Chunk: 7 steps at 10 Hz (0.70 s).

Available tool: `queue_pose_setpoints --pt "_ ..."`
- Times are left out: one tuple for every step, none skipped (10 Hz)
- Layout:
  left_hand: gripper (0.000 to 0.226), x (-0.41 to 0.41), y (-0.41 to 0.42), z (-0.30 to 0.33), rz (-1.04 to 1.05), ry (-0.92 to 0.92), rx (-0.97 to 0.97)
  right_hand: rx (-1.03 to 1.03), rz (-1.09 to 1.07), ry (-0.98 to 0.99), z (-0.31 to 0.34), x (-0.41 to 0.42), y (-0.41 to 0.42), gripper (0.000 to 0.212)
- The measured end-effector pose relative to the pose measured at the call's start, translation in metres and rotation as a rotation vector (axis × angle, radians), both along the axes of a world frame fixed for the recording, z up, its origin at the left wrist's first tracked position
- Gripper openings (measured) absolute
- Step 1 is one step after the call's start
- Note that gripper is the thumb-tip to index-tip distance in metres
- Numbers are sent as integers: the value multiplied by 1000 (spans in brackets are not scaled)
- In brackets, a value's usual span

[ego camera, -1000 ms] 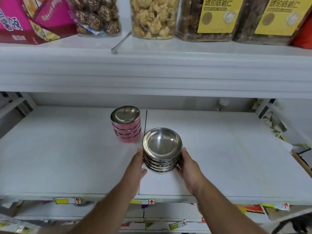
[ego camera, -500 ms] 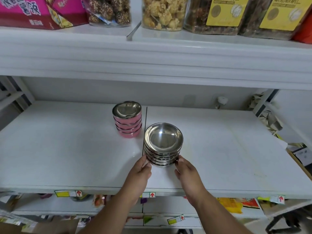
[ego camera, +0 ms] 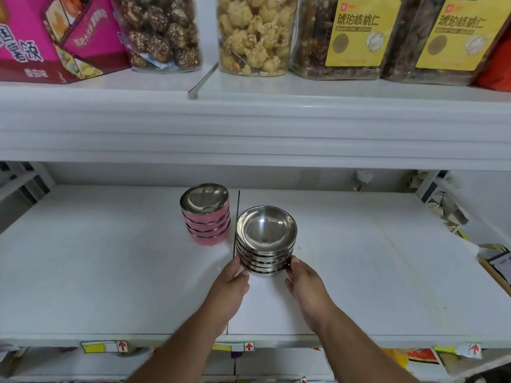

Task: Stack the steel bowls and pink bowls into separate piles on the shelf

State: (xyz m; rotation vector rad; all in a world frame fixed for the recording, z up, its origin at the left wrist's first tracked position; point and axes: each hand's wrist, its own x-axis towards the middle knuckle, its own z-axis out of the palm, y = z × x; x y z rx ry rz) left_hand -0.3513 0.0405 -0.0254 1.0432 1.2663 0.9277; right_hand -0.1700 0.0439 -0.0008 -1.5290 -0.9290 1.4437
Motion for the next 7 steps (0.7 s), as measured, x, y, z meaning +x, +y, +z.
queue_pose_setpoints --pt "56 2 19 3 -17 7 11 -30 14 -32 2 1 16 37" --pt "57 5 36 9 -38 8 20 -23 10 -34 3 4 36 42" --pt "57 6 58 6 -19 -13 -16 -26 5 -33 5 4 57 48" --pt "51 6 73 7 -9 -33 -52 -49 -14 -39 8 3 72 48" --pt "50 5 84 5 -11 33 -37 -59 -13 -39 6 5 84 41" --pt "54 5 79 14 -30 147 -17 -67 8 -121 7 6 83 34" --pt "56 7 71 19 -9 336 -16 -57 45 -202 11 6 73 34"
